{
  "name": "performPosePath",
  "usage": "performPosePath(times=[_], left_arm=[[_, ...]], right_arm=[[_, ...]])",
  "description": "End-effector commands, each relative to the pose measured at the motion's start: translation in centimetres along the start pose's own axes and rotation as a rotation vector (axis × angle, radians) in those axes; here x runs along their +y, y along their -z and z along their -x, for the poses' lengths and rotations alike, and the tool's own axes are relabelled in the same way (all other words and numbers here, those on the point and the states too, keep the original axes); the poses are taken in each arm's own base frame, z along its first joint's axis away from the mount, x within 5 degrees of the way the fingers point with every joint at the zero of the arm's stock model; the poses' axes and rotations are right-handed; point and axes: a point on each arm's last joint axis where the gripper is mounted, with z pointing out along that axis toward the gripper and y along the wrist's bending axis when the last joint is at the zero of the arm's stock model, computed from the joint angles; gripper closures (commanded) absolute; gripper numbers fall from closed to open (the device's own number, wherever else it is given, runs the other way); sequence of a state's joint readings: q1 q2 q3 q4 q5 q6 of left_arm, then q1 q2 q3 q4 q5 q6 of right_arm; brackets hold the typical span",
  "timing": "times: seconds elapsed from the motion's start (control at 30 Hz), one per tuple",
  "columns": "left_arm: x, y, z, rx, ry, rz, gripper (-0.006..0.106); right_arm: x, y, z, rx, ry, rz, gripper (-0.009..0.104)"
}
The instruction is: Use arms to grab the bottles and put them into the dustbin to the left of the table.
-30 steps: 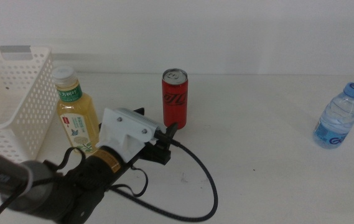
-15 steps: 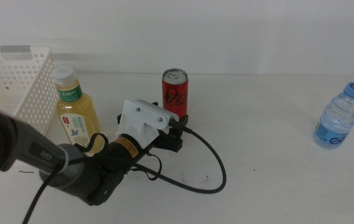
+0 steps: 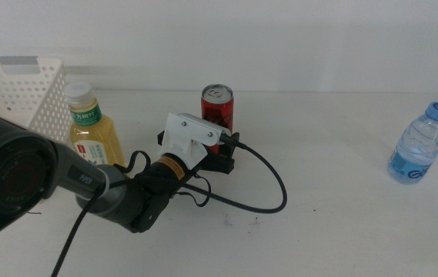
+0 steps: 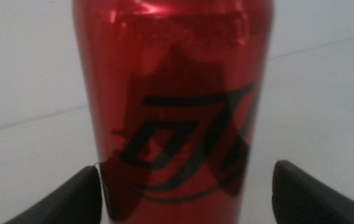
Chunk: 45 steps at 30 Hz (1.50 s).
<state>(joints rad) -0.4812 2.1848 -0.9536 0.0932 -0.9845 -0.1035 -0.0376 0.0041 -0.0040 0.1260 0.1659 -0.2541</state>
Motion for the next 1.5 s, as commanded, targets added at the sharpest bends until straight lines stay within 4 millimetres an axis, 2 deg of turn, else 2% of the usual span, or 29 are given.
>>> performPosePath(times=[0.0,0.27,0.63,0.87,1.0,1.13,1.17,1.2,1.33,1.47], left_arm=[[0.2,-0.7,0.2,-0.009,0.013,0.012,0.007],[0.5,-2.1,-0.4,-0.003,0.016,0.022,0.007],[0.7,-3.6,0.2,-0.008,0.010,0.028,0.007],[1.0,-3.7,-0.1,-0.005,0.011,0.033,0.007],[1.0,-3.7,-0.1,-0.009,0.011,0.033,0.024],[1.0,-3.7,-0.1,-0.016,0.008,0.032,0.048],[1.0,-3.7,0.0,-0.020,0.008,0.032,0.062],[1.0,-3.6,0.1,-0.039,0.007,0.028,0.068],[0.8,-3.0,0.6,-0.061,0.004,0.019,0.071],[0.6,-1.4,1.4,-0.067,0.003,0.017,0.070]], right_arm=[[0.0,0.0,0.0,-0.008,0.015,-0.007,0.002],[0.0,0.0,0.0,-0.008,0.015,-0.007,0.002],[0.0,0.0,0.0,-0.008,0.015,-0.007,0.002],[0.0,0.0,0.0,-0.008,0.015,-0.007,0.002],[0.0,0.0,0.0,-0.008,0.015,-0.007,0.002],[0.0,0.0,0.0,-0.008,0.015,-0.007,0.002],[0.0,0.0,0.0,-0.008,0.015,-0.007,0.002],[0.0,0.0,0.0,-0.008,0.015,-0.007,0.002],[0.0,0.0,0.0,-0.008,0.015,-0.007,0.002],[0.0,0.0,0.0,-0.008,0.015,-0.007,0.002]])
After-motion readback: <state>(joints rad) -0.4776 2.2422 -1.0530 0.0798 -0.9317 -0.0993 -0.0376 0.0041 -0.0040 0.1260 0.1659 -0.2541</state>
